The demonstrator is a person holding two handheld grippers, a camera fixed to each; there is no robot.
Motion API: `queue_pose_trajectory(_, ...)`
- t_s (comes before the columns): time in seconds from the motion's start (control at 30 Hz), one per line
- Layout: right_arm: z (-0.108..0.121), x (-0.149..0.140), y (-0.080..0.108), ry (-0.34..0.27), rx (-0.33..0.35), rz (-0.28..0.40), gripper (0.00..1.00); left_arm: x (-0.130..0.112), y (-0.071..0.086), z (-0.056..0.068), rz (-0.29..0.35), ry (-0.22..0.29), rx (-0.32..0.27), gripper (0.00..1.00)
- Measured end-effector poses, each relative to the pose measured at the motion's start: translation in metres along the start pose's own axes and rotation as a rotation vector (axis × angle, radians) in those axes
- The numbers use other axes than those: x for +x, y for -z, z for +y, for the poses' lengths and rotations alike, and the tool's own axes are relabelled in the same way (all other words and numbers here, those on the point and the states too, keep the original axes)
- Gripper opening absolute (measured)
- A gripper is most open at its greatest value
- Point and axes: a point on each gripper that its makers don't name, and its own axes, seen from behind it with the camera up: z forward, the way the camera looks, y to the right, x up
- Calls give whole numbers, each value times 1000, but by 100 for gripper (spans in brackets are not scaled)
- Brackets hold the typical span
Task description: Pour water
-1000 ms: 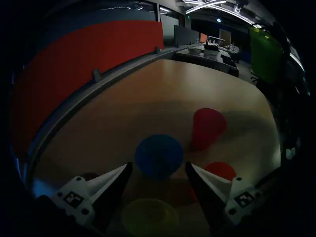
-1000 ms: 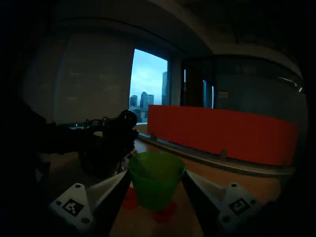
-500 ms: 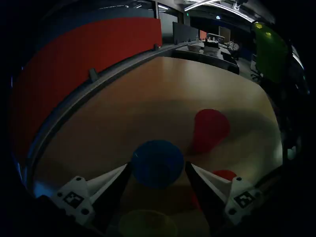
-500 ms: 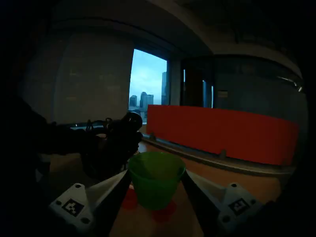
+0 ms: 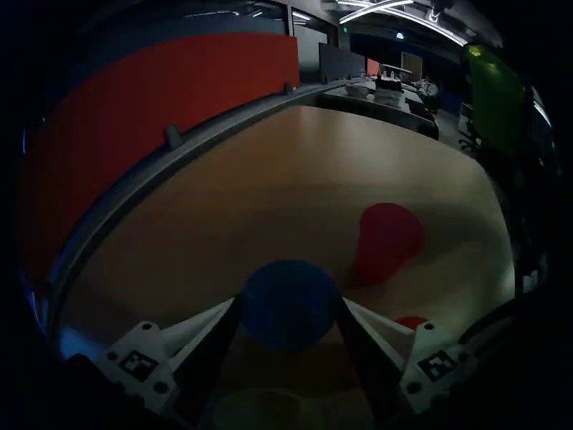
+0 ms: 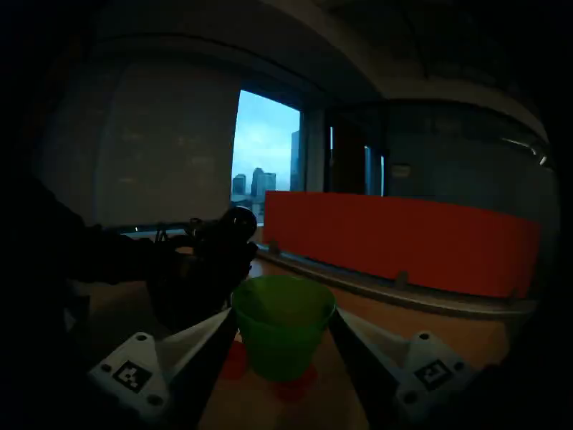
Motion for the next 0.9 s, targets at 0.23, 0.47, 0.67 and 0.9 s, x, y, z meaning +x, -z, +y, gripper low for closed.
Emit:
queue_pose_trajectory(0.23,1,0,1,0,-3,1,91,0,0,0,5,3,3,90)
queue_pose_trajectory(0.47,2,-1,0,-3,-4,3,91,0,1,1,21,11,9,90)
queue_pose_trajectory(0.67,3,-1,0,-5,-5,3,91,-1,4,1,27,21,11,90)
queue_pose_trajectory(0.9,1,1,0,-4,-6,3,91,0,10,2,41,31,10,89)
